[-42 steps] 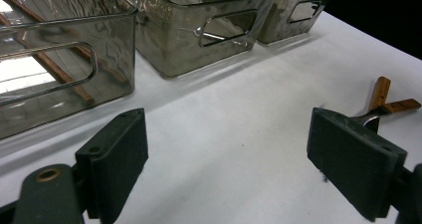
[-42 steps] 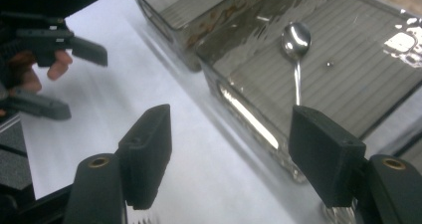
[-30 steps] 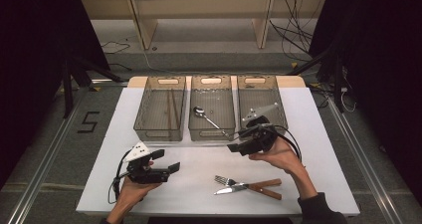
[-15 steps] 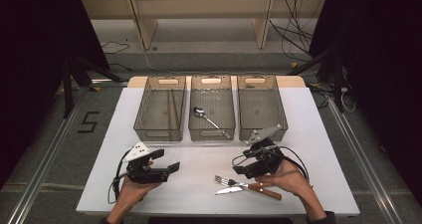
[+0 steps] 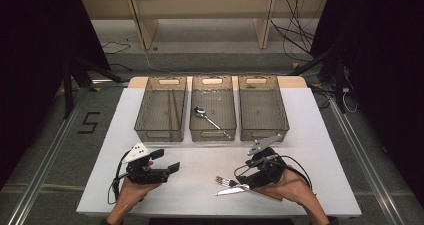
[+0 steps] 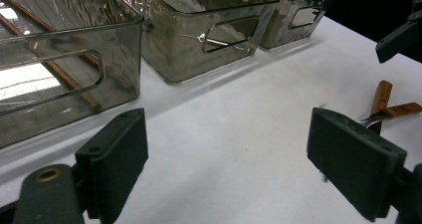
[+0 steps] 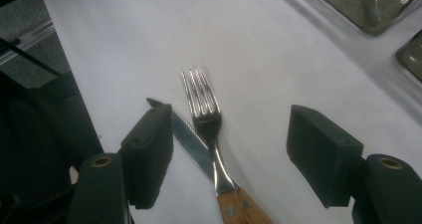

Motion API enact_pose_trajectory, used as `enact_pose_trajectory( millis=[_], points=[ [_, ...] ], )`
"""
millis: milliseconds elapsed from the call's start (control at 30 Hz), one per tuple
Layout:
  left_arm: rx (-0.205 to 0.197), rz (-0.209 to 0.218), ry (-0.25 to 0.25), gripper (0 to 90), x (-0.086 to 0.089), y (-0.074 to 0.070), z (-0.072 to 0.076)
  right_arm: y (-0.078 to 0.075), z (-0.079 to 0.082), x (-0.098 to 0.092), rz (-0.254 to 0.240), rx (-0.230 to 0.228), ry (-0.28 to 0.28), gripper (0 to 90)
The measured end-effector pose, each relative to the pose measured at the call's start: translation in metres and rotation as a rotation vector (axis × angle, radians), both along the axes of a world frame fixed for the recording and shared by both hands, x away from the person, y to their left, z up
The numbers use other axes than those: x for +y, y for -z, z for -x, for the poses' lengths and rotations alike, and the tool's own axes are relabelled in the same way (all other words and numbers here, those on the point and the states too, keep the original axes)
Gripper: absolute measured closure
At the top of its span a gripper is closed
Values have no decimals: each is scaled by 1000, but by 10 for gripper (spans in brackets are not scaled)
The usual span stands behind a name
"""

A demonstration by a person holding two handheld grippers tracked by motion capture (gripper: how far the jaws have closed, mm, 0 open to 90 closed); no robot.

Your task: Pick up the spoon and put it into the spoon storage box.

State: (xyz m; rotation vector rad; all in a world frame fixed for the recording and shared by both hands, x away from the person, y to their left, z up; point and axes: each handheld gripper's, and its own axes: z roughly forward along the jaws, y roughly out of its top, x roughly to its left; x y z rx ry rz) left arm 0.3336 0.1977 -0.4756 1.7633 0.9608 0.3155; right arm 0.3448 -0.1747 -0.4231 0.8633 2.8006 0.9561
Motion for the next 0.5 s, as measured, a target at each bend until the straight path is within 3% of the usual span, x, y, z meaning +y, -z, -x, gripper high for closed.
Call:
enact_pose_trajectory(
  millis=[500],
  points=[
    [-8, -14, 4, 160, -3, -1, -1, 12, 7, -2, 43, 22, -9, 347]
  ],
)
